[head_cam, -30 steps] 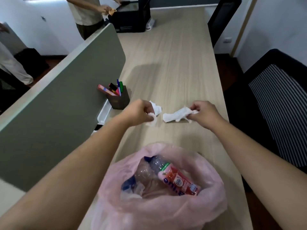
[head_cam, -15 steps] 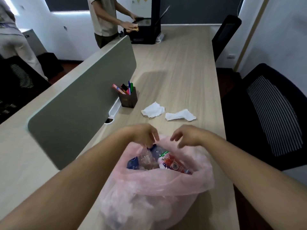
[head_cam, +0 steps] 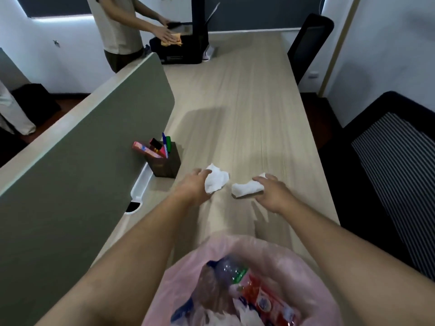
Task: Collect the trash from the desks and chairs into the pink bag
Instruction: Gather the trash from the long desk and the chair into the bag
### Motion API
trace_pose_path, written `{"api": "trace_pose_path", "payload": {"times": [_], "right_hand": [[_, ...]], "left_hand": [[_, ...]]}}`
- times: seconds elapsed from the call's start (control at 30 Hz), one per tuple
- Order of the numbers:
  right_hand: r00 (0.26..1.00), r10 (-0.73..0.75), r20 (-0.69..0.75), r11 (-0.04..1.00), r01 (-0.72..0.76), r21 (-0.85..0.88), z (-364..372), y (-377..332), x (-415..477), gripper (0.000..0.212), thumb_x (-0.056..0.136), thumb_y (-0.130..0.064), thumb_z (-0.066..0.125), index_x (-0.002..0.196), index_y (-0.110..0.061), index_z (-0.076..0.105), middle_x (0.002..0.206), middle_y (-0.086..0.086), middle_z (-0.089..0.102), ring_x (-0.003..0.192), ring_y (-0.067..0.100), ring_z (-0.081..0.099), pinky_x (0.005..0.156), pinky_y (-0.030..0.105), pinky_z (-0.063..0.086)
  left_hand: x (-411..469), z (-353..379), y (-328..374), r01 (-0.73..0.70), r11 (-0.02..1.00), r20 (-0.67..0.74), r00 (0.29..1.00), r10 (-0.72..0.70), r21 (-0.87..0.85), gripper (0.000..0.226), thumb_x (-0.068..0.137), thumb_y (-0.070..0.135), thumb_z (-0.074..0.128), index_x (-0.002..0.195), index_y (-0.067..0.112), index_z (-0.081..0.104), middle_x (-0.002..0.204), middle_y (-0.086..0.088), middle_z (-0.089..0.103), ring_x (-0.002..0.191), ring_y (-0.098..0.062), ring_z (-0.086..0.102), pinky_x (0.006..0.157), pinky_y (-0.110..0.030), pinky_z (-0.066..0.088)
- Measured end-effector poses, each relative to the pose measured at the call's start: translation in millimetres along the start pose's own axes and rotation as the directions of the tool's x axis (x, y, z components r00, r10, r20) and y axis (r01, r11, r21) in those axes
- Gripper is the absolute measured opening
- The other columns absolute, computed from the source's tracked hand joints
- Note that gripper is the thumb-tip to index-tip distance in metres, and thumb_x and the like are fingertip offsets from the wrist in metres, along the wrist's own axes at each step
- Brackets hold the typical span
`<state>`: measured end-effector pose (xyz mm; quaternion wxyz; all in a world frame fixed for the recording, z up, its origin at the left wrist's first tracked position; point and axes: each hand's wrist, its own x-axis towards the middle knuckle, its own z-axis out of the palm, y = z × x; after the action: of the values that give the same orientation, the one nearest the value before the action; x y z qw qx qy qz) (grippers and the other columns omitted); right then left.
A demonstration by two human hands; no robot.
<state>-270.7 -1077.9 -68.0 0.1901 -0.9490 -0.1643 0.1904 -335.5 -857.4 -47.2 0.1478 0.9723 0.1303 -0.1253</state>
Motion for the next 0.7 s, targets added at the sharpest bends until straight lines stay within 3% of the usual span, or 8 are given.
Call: {"api": "trace_pose_path", "payload": {"times": [0.07, 0.17, 0.27, 0.33, 0.4, 0.47, 0.57, 0.7], "right_hand": [[0.998, 0.031, 0.059, 0.996, -0.026, -0.09, 17.9, 4.8, 9.4, 0.062, 0.091, -0.033, 0.052, 0.147, -0.04, 0.025, 0.161, 0.003, 0.001, 0.146, 0.032, 0.012, 0.117, 0.045, 0.02], [0.995, 0.011, 0.1, 0.983, 0.008, -0.182, 35.6, 13.6, 15.8, 0.057, 0.096, -0.038, 0.043, 0.148, -0.043, 0.019, 0.161, 0.002, -0.007, 0.148, 0.031, 0.002, 0.118, 0.046, 0.009], [0.999, -0.02, 0.046, 0.988, 0.027, -0.154, 46.3, 23.8, 16.4, 0.048, 0.096, -0.03, 0.047, 0.143, -0.028, 0.04, 0.158, 0.006, 0.022, 0.144, 0.029, 0.021, 0.114, 0.035, 0.021], [0.998, -0.013, -0.067, 0.998, 0.008, -0.066, 50.1, 27.1, 15.0, 0.033, 0.091, -0.018, 0.053, 0.123, -0.011, 0.061, 0.128, 0.01, 0.056, 0.124, 0.027, 0.048, 0.089, 0.026, 0.04], [0.996, 0.068, -0.061, 0.998, -0.067, 0.02, 49.5, 26.6, 10.3, 0.02, 0.087, -0.01, 0.055, 0.103, -0.004, 0.067, 0.104, 0.013, 0.063, 0.103, 0.027, 0.06, 0.064, 0.022, 0.037], [0.993, 0.116, -0.011, 0.992, -0.115, 0.058, 46.2, 25.7, 3.8, 0.017, 0.084, -0.007, 0.059, 0.096, -0.004, 0.07, 0.101, 0.012, 0.067, 0.096, 0.026, 0.064, 0.068, 0.018, 0.04], [0.985, 0.13, -0.117, 0.979, -0.109, 0.171, 24.7, 15.2, -11.3, 0.012, 0.08, -0.003, 0.062, 0.086, -0.006, 0.072, 0.093, 0.01, 0.069, 0.083, 0.021, 0.064, 0.069, 0.019, 0.044], [0.959, 0.033, -0.28, 0.948, 0.058, 0.312, -27.7, -14.1, -39.2, 0.008, 0.077, -0.007, 0.064, 0.085, -0.011, 0.064, 0.07, -0.004, 0.052, 0.061, 0.013, 0.049, 0.049, 0.021, 0.035]], "left_hand": [[16.8, 19.2, -7.9, 0.03, 0.999, 0.062, 0.998, -0.031, 0.015, 0.08, 0.084, 0.034, 0.064, 0.15, 0.033, 0.018, 0.16, -0.003, 0.009, 0.139, -0.03, 0.03, 0.11, -0.043, 0.034], [30.8, 37.5, -13.9, 0.028, 0.994, 0.163, 0.986, -0.045, 0.102, 0.076, 0.089, 0.041, 0.057, 0.151, 0.038, 0.012, 0.161, -0.001, -0.002, 0.143, -0.031, 0.022, 0.113, -0.045, 0.029], [34.6, 42.5, -11.6, 0.052, 0.993, 0.183, 0.981, -0.071, 0.109, 0.051, 0.093, 0.029, 0.054, 0.142, 0.023, 0.041, 0.151, -0.004, 0.034, 0.134, -0.025, 0.039, 0.108, -0.034, 0.034], [34.6, 45.1, -12.0, 0.11, 0.992, 0.116, 0.986, -0.117, 0.06, 0.034, 0.09, 0.019, 0.058, 0.123, 0.013, 0.062, 0.129, -0.008, 0.059, 0.117, -0.024, 0.055, 0.096, -0.029, 0.043], [26.6, 44.1, -10.6, 0.145, 0.988, 0.113, 0.982, -0.149, 0.044, 0.028, 0.085, 0.013, 0.064, 0.112, 0.009, 0.069, 0.118, -0.01, 0.066, 0.108, -0.025, 0.062, 0.09, -0.029, 0.048], [14.8, 38.8, -6.9, 0.133, 0.99, 0.147, 0.979, -0.139, 0.048, 0.027, 0.085, 0.012, 0.065, 0.111, 0.008, 0.069, 0.117, -0.01, 0.066, 0.107, -0.024, 0.062, 0.089, -0.028, 0.05], [-6.0, 11.4, 2.7, 0.059, 0.997, 0.06, 0.997, -0.056, -0.049, 0.013, 0.086, 0.01, 0.064, 0.097, 0.011, 0.072, 0.109, -0.007, 0.068, 0.1, -0.023, 0.062, 0.08, -0.025, 0.046], [-39.8, -41.8, 18.3, -0.071, 0.985, -0.199, 0.979, 0.038, -0.158, 0.015, 0.083, 0.006, 0.062, 0.082, 0.018, 0.071, 0.095, -0.002, 0.069, 0.084, -0.014, 0.061, 0.074, -0.023, 0.043]]}}
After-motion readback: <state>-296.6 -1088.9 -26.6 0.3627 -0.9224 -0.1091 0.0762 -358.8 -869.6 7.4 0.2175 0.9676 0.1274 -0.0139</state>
